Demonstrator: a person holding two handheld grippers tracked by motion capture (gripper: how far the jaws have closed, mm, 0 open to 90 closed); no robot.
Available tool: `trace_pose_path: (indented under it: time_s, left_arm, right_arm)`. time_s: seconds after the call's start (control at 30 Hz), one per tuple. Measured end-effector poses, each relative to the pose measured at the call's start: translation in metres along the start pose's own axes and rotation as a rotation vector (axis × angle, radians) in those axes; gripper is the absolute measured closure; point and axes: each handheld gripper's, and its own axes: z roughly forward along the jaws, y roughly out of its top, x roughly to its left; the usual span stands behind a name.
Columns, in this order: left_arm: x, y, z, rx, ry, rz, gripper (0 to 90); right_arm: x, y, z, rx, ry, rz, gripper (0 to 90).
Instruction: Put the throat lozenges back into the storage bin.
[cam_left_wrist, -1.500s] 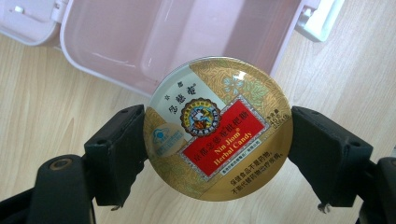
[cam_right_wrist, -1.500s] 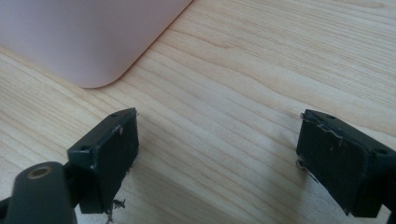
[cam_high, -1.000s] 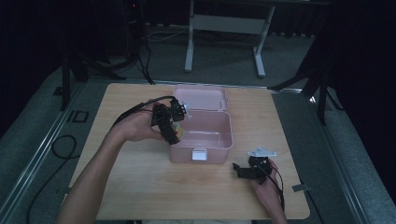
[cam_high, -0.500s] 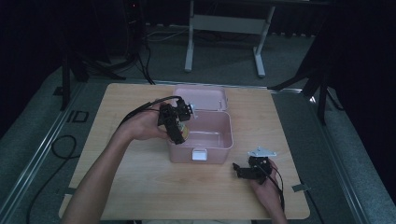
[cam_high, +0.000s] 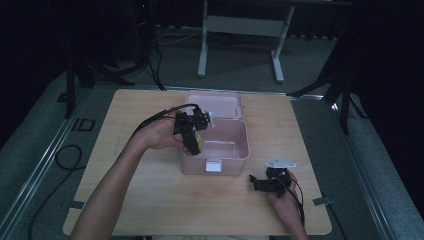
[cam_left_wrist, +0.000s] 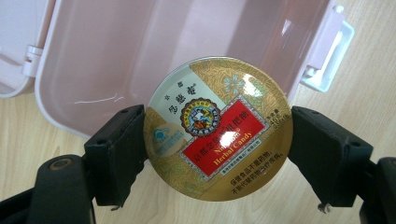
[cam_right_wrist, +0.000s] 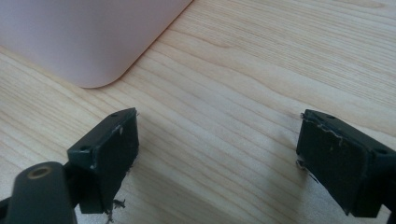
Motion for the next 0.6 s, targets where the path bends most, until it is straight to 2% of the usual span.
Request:
trace_pose_path:
  time_s: [0.47, 0.6]
  left_arm:
    - [0.0046, 0.0049, 0.0093, 0.027, -0.015, -0.023, 21.7]
    - [0.0076, 0.0048, 0.0089, 0.022, -0.032, -0.039, 17.0]
  right_arm:
    - [0.0, 0.0, 0.0, 0.0, 0.0, 0.0, 12.6]
    - [0.0, 0.0, 0.0, 0.0, 0.0, -0.001, 12.7]
